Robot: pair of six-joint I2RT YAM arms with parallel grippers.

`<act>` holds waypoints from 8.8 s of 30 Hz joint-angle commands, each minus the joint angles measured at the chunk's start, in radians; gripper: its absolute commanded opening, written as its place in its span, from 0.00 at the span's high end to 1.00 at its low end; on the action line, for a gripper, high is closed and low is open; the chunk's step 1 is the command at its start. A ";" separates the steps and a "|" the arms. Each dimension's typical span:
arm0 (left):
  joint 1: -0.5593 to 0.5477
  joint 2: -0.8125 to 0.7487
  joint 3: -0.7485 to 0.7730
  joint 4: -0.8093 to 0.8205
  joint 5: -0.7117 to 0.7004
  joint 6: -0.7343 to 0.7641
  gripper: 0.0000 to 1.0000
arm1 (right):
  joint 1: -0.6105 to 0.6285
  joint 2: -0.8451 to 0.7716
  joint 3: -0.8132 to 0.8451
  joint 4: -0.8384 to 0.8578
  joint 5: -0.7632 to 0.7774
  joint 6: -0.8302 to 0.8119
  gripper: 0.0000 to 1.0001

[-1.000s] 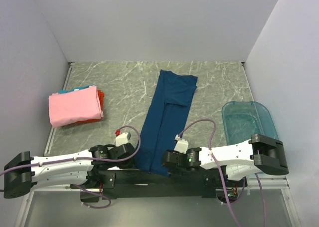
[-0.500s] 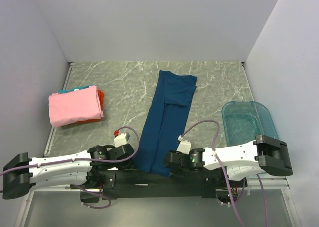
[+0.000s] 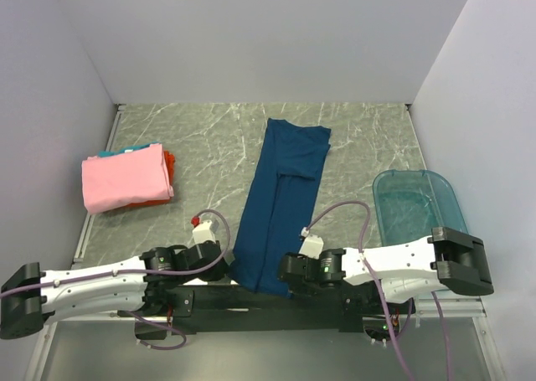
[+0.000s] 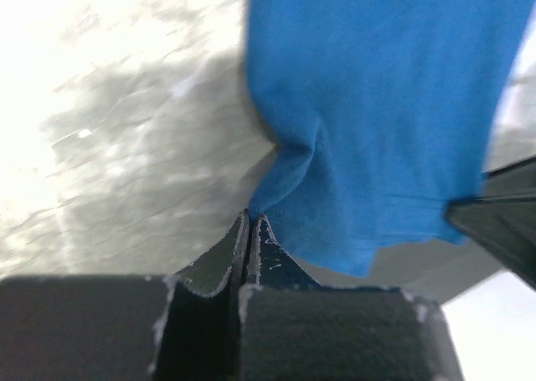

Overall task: Fold and stack the t-shirts
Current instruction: Fold the tshirt

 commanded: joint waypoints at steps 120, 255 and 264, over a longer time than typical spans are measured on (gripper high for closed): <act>0.735 1.090 0.811 0.206 0.631 0.632 0.51 | -1.033 0.785 0.992 -0.204 -0.404 -0.966 0.59; 0.704 0.909 0.602 0.207 0.586 0.622 1.00 | -0.994 0.367 0.300 -0.112 -0.366 -0.823 1.00; 0.698 0.862 0.595 0.177 0.591 0.622 1.00 | -0.986 0.308 0.299 -0.185 -0.361 -0.840 1.00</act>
